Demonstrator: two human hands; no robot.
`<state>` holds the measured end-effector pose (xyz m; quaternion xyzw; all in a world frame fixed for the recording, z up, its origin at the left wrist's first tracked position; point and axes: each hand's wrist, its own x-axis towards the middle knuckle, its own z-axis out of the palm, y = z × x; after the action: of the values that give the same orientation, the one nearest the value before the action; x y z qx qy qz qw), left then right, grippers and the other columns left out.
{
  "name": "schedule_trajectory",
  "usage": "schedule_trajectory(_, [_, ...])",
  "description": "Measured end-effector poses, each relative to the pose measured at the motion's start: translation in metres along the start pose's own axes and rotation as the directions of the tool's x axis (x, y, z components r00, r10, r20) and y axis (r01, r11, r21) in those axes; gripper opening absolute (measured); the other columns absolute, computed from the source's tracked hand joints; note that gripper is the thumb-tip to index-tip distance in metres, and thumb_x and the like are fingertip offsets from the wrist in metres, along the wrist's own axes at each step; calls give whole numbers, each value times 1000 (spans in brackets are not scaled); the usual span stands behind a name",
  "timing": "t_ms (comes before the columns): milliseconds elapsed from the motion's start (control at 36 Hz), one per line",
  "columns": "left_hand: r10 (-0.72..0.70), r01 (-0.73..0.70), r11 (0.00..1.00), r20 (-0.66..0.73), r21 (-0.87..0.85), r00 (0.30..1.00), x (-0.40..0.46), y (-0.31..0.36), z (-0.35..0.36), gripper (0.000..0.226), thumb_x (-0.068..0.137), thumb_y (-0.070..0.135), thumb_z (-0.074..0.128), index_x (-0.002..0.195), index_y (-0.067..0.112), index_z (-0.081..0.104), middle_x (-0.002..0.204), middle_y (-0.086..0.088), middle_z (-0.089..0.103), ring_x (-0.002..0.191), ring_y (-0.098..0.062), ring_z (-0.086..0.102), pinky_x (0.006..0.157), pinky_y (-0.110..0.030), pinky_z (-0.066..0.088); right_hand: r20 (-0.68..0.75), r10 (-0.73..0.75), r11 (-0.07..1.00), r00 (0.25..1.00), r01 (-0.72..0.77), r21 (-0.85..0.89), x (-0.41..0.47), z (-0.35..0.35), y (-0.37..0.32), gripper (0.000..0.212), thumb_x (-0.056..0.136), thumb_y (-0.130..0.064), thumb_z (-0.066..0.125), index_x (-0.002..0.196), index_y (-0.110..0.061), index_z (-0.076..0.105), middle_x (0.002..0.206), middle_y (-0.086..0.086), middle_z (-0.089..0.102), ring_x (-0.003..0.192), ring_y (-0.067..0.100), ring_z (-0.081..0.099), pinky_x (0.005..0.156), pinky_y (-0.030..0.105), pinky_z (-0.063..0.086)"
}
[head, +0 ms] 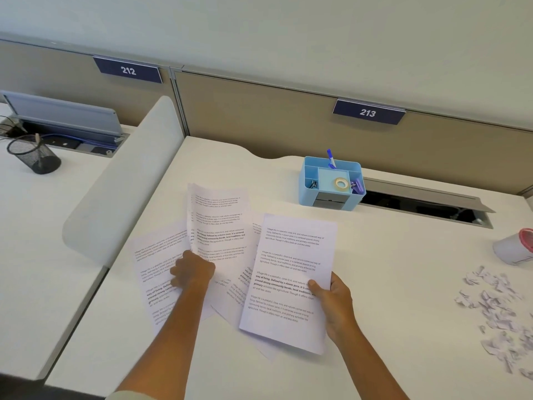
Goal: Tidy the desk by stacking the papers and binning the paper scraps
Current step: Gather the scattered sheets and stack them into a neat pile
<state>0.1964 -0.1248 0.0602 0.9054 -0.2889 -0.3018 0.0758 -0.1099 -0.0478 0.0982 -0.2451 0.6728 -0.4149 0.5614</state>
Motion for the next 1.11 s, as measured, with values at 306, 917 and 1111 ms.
schedule_trajectory(306, [155, -176, 940, -94, -293, 983, -5, -17, -25, 31, 100, 16, 66, 128, 10, 53, 128, -17, 68, 108, -43, 68, 89, -52, 61, -6, 18, 1000, 1000, -18, 15, -4, -7, 2, 30, 95, -2, 72, 118, -22, 75, 113, -1, 82, 100, 27, 80, 92, 51, 63])
schedule_trajectory(917, [289, -111, 505, 47, -856, 956, -56, -56, -88, 33, 97, 8, 74, 128, 14, 64, 115, -5, 72, 97, -25, 70, 66, -36, 60, 93, 32, 996, 995, -40, 83, -21, -6, -2, 32, 98, -1, 69, 122, -20, 74, 117, 2, 81, 106, 31, 78, 98, 57, 60])
schedule_trajectory(1111, [376, -132, 625, 148, -769, 915, -100, -70, -49, 36, 96, 9, 76, 128, 17, 62, 117, -4, 72, 105, -26, 70, 60, -34, 64, 174, 54, 975, 983, -89, 201, -28, -5, -6, 33, 101, 1, 64, 130, -14, 68, 121, 8, 79, 109, 35, 77, 99, 60, 58])
